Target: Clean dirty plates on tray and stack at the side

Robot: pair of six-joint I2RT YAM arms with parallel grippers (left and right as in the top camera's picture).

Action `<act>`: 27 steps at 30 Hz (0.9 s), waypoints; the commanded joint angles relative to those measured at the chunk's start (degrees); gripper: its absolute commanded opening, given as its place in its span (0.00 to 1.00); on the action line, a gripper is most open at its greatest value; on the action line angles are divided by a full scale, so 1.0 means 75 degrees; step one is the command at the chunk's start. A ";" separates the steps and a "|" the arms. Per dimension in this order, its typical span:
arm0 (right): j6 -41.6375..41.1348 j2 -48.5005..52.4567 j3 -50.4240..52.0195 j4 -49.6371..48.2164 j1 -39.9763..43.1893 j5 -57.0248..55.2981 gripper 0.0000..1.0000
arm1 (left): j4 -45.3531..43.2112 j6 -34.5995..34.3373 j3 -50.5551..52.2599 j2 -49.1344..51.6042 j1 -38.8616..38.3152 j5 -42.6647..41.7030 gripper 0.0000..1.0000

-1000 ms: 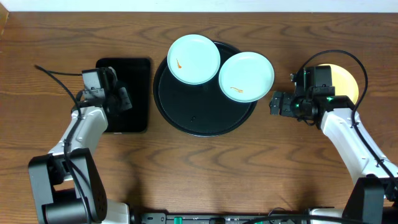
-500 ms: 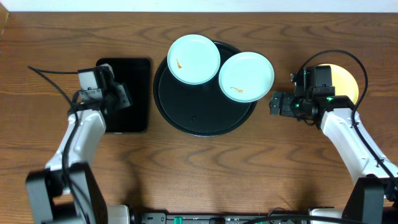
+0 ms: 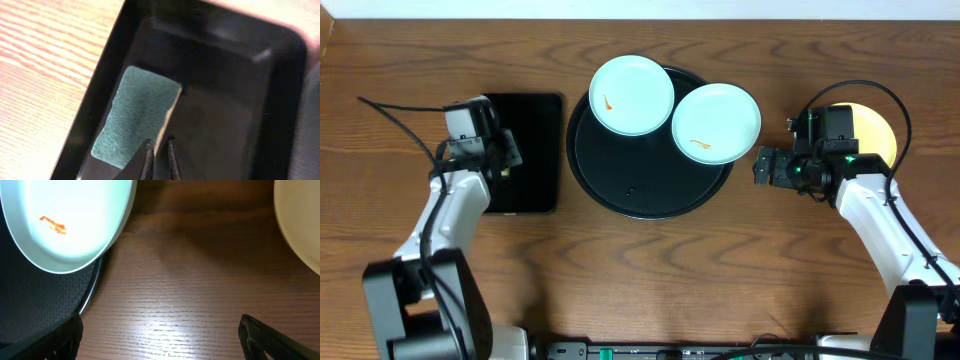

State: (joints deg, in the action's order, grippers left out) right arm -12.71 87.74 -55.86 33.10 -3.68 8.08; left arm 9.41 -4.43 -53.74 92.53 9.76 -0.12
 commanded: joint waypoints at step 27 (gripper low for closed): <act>0.0073 0.0017 -0.0009 -0.0052 -0.0035 -0.0015 0.97 | 0.0044 0.0294 -0.0096 0.0979 0.0026 -0.2868 0.16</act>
State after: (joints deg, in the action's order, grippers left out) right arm -12.71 87.74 -55.86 32.86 -3.68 8.10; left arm 9.63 -2.90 -53.74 99.24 9.91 -12.95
